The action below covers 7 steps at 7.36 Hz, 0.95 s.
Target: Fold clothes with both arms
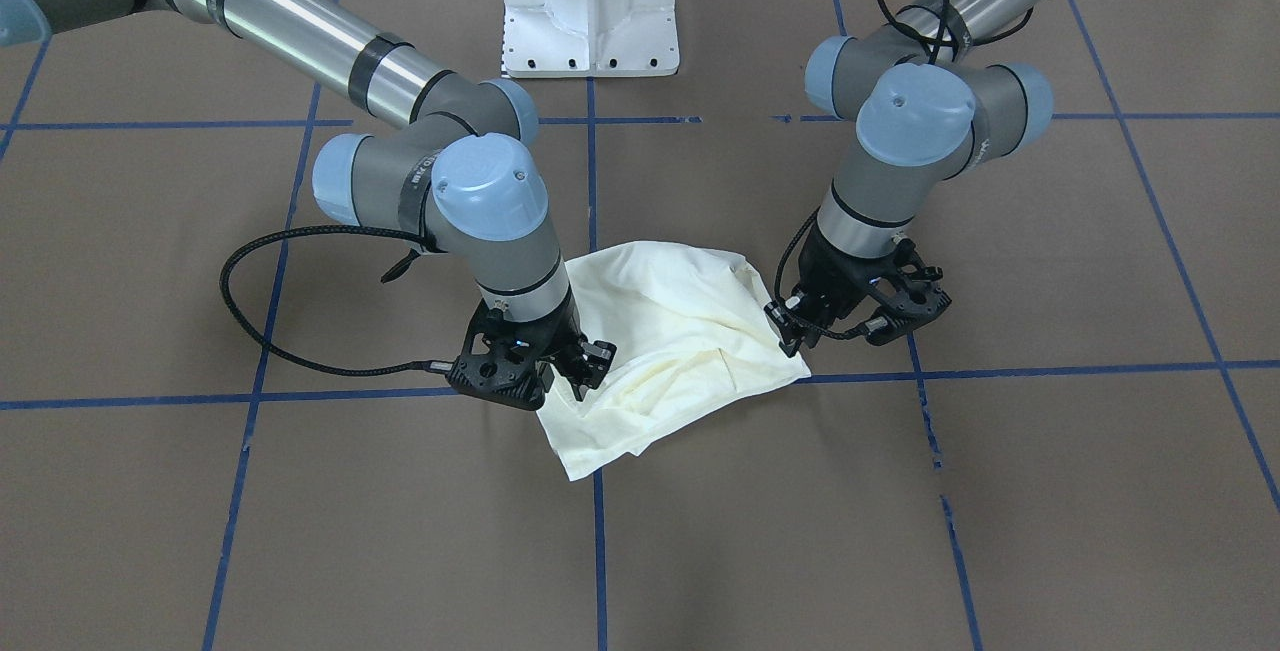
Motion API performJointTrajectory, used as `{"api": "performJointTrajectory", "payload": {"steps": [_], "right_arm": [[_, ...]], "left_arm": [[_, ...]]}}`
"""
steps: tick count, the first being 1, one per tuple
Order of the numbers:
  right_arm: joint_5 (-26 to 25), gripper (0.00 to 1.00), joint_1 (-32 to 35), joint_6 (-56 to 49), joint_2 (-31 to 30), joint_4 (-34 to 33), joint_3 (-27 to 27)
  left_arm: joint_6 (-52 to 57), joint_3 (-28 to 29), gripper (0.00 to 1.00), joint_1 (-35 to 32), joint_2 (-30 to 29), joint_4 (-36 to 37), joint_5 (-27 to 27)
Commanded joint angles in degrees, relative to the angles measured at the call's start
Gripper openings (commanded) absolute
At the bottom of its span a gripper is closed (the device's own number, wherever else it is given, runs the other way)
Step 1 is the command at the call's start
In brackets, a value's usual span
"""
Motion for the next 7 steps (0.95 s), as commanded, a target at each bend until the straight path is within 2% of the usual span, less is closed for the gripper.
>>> {"api": "performJointTrajectory", "payload": {"steps": [1, 2, 3, 4, 5, 7], "right_arm": [[5.36, 1.0, 3.31, -2.01, 0.59, 0.01, -0.04], [5.37, 1.0, 3.49, -2.54, 0.59, 0.01, -0.04], [5.63, 1.0, 4.1, -4.28, 0.59, -0.25, 0.48], [7.46, 1.0, 5.5, -4.91, 0.33, -0.78, 1.0], [10.27, 1.0, 7.95, -6.39, -0.71, -1.83, 2.23], [12.23, 1.0, 11.21, -14.89, -1.95, -11.88, 7.4]], "left_arm": [[3.6, 1.37, 1.0, -2.4, -0.09, -0.46, 0.07], [6.31, 1.03, 1.0, -2.5, 0.08, -3.16, -0.28], [5.29, -0.28, 1.0, -2.33, 1.04, -9.8, -0.37], [-0.64, -3.25, 1.0, -1.29, 3.75, -16.3, -0.55], [-5.92, -3.72, 1.0, 0.55, 5.86, -24.03, -1.85], [-11.75, 0.03, 1.0, 5.12, 6.06, -33.82, -1.52]]}}
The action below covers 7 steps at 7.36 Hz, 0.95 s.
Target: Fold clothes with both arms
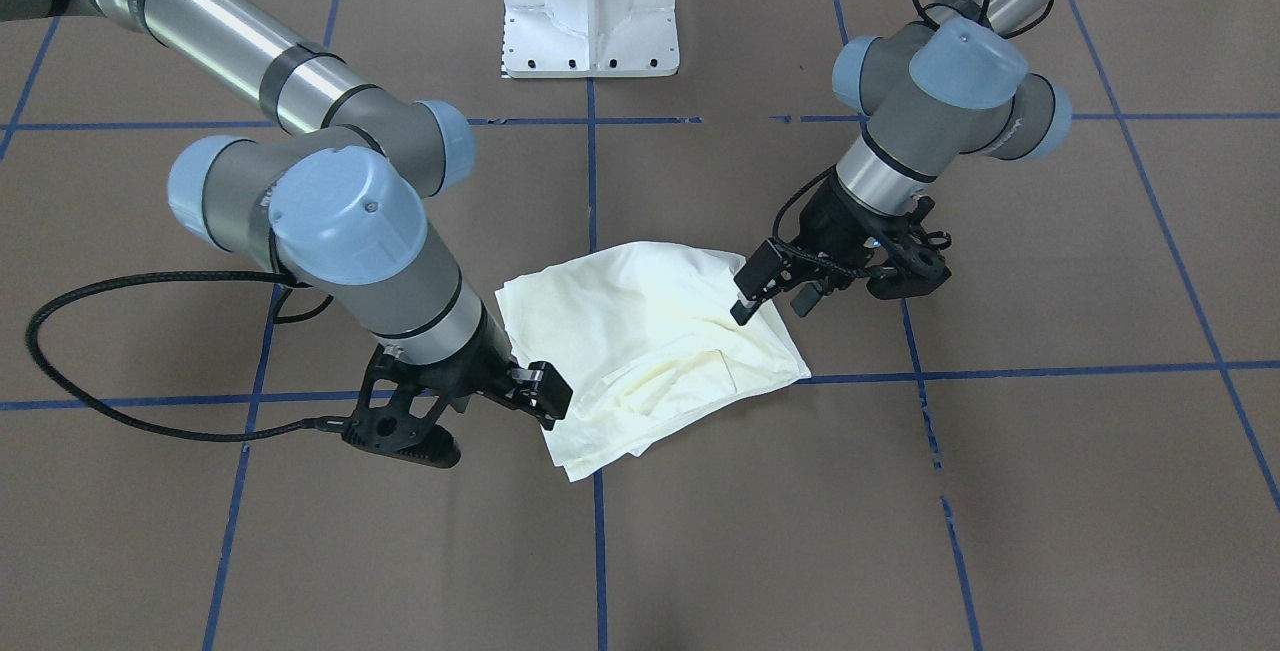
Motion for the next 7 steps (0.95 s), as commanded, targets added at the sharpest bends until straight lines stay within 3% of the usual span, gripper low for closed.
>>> {"api": "performJointTrajectory", "payload": {"steps": [1, 2, 5, 7], "right_arm": [[1.11, 1.0, 2.94, -7.64, -1.04, -10.07, 5.28], [1.11, 1.0, 3.12, -7.84, -1.13, -10.63, 5.65], [1.11, 1.0, 3.73, -7.84, -1.74, -10.72, 6.18], [1.11, 1.0, 3.74, -7.84, -2.79, -10.64, 7.32]], "left_arm": [[-5.81, 3.69, 1.0, 3.9, 0.28, -9.17, 0.79], [-6.01, 4.4, 1.0, 4.61, -0.06, -9.55, 3.5], [-5.92, 8.61, 1.0, 6.98, -0.86, -14.2, 3.88], [-5.4, 8.45, 1.0, 9.62, -0.68, -14.65, 3.27]]}}
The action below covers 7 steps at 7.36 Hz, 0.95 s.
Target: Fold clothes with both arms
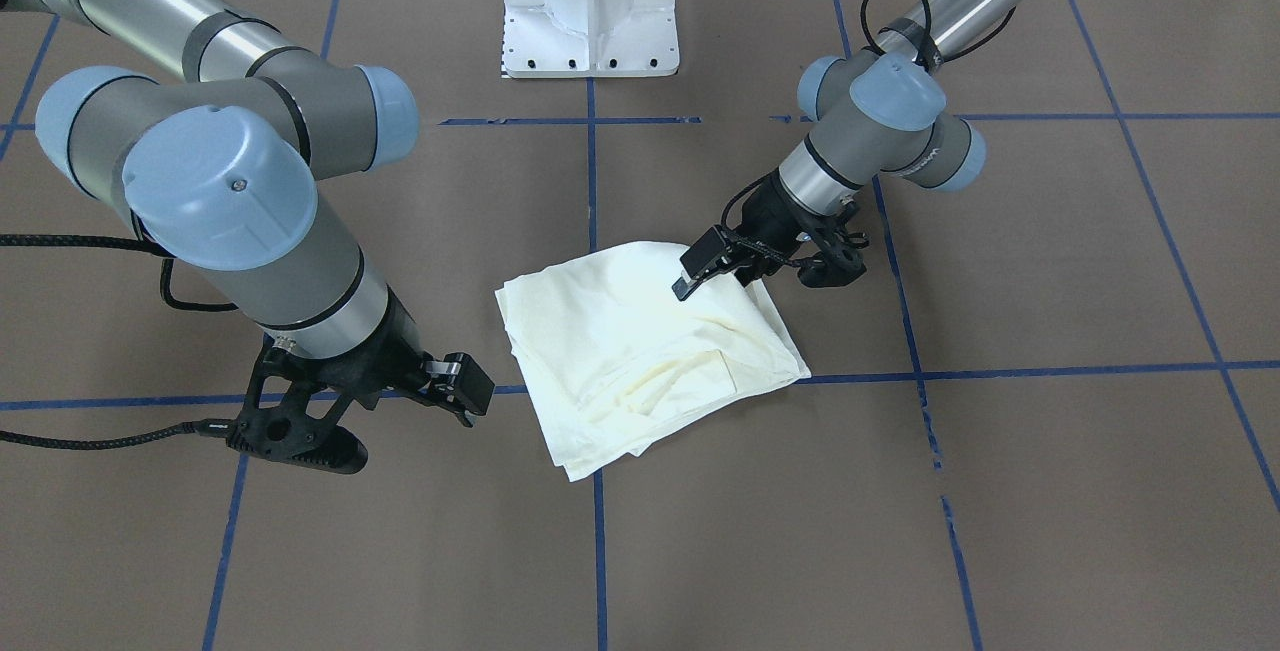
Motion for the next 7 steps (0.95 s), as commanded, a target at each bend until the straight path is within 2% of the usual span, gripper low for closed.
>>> {"api": "performJointTrajectory", "payload": {"steps": [1, 3, 7], "right_arm": [[-0.05, 1.0, 0.13, -0.09, -0.56, -0.04, 0.54], [-0.05, 1.0, 0.48, -0.18, -0.65, -0.04, 0.54], [0.04, 1.0, 0.4, -0.18, -0.56, -0.04, 1.07]], "left_arm": [[0.37, -0.91, 1.0, 1.55, 0.16, -0.55, -2.24], [0.46, -3.46, 1.0, 1.81, 1.13, -0.64, -5.5], [0.55, -3.99, 1.0, 9.18, 1.3, 0.15, -4.81]]}}
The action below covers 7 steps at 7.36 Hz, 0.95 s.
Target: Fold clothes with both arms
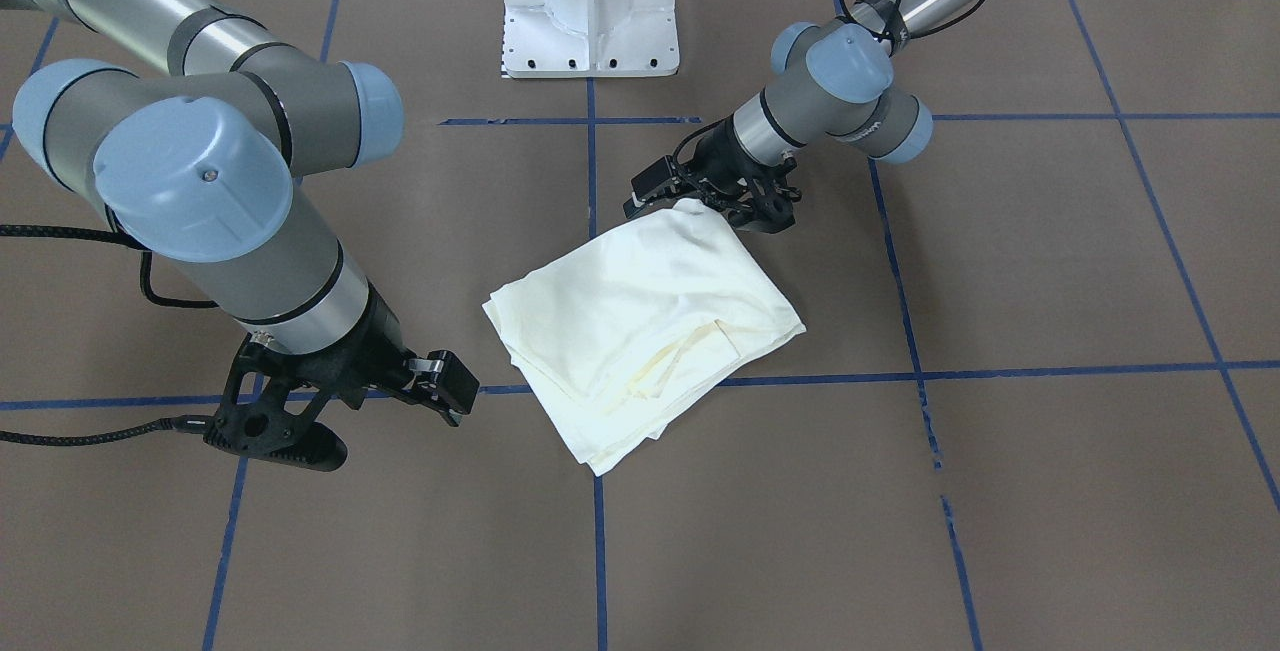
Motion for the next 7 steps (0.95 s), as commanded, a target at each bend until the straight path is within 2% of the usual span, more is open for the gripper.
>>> {"api": "performJointTrajectory", "payload": {"steps": [1, 2, 5, 7], "right_arm": [[-0.02, 1.0, -0.04, 0.0, 0.07, 0.0, 0.12], [-0.03, 1.0, -0.04, 0.0, 0.07, 0.0, 0.21], [0.06, 1.0, -0.04, 0.0, -1.76, 0.0, 2.48], [0.06, 1.0, 0.22, -1.57, -6.93, 0.0, 8.17]], "left_arm": [[0.01, -1.18, 1.0, 2.58, 0.07, 0.4, 0.29], [0.01, -3.27, 1.0, 2.67, 2.25, 0.57, 0.29], [3.77, -14.25, 1.0, 2.5, 13.05, 1.36, -0.06], [9.29, -20.93, 1.0, -2.22, 15.45, 11.41, -0.15]]}}
